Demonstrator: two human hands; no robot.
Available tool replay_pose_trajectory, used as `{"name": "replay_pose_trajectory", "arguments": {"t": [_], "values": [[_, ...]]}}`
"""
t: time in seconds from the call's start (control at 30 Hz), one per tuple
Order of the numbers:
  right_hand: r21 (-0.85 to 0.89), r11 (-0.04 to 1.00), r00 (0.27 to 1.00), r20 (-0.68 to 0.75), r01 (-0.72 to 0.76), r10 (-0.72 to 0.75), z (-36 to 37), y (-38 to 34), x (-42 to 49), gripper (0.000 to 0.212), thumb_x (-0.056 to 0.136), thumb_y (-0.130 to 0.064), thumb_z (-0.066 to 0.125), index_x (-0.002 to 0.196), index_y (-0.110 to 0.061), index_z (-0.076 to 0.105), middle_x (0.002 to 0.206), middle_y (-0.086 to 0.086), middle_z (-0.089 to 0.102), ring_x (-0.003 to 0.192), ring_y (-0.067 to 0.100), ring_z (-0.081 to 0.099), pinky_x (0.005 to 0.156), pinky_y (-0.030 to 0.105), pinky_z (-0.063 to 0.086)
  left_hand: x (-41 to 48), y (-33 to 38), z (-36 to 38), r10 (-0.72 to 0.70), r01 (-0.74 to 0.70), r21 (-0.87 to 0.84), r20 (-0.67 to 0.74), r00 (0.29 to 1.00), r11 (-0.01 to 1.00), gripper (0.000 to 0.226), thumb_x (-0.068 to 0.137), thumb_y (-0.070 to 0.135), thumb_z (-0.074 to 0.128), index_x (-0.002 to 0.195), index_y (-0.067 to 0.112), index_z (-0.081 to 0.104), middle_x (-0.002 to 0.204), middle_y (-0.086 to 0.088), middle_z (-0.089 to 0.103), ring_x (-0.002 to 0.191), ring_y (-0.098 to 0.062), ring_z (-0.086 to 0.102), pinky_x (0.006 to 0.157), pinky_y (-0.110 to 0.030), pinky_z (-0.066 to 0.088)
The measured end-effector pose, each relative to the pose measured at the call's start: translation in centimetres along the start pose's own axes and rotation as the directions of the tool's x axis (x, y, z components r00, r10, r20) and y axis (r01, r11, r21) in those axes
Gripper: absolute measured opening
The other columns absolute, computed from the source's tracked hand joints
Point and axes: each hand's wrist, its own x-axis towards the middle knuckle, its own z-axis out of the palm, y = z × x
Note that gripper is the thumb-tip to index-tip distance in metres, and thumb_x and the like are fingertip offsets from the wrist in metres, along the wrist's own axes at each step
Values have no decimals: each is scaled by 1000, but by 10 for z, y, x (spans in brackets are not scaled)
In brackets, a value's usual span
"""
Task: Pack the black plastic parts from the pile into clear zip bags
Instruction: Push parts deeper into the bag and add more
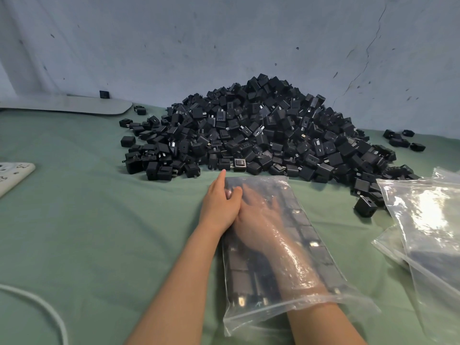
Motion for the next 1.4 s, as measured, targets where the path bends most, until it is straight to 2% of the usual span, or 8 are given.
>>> {"name": "replay_pose_trajectory", "arguments": {"t": [0.17,0.37,0.53,0.7,0.8,1.0,1.2,1.4], "values": [[-1,1000,999,-23,-26,26,1,0,0,57,98,-29,33,149,-39,13,159,-3,6,147,19,5,117,51,6,0,1,0,-34,34,-4,-5,999,999,57,95,30,49,146,13,31,151,-5,33,137,-18,33,112,-29,25],[10,1000,997,-69,-28,28,4,0,0,52,99,-30,32,148,-39,18,157,-6,14,145,20,13,116,50,11,0,2,2,-62,62,-8,-49,997,998,40,94,28,52,126,4,49,131,-9,51,116,-18,49,81,-17,27],[-17,1000,997,-79,-7,6,5,1,1,58,97,-30,36,148,-43,13,154,-10,20,144,14,14,116,51,10,0,3,3,-67,67,0,-34,997,998,27,94,29,51,113,9,52,132,-11,52,119,-22,48,96,-25,34],[-28,999,992,-121,25,-28,6,1,-1,59,95,-30,39,147,-45,15,147,-18,30,141,11,17,116,51,7,0,4,3,-57,56,29,16,998,998,58,97,30,45,142,-4,32,153,-13,28,141,-22,26,116,-30,17],[3,1000,993,-112,26,-25,8,1,1,59,95,-31,38,147,-45,14,150,-16,26,143,10,15,117,51,5,-1,4,3,-34,33,47,18,999,998,61,99,30,43,148,2,21,158,-7,17,145,-16,16,114,-24,10],[76,997,997,-77,-8,14,10,2,3,56,98,-29,39,150,-22,22,159,2,15,147,21,8,116,52,1,-2,4,2,-36,36,48,10,999,998,60,97,31,45,148,5,25,154,-8,27,141,-20,26,116,-33,20],[62,998,997,-73,-12,16,8,3,2,55,99,-30,38,150,-23,21,159,0,12,148,21,5,116,54,2,-2,3,1,-73,73,0,-2,997,997,60,94,30,49,145,8,27,136,-16,49,127,-26,45,108,-37,33],[-60,998,999,49,2,1,7,2,6,67,99,-32,39,151,-37,-2,161,-6,-7,148,15,-8,116,55,-5,-2,4,1,-3,2,40,24,1000,999,55,96,28,45,148,21,30,154,-2,27,141,-16,26,114,-30,20]]}}
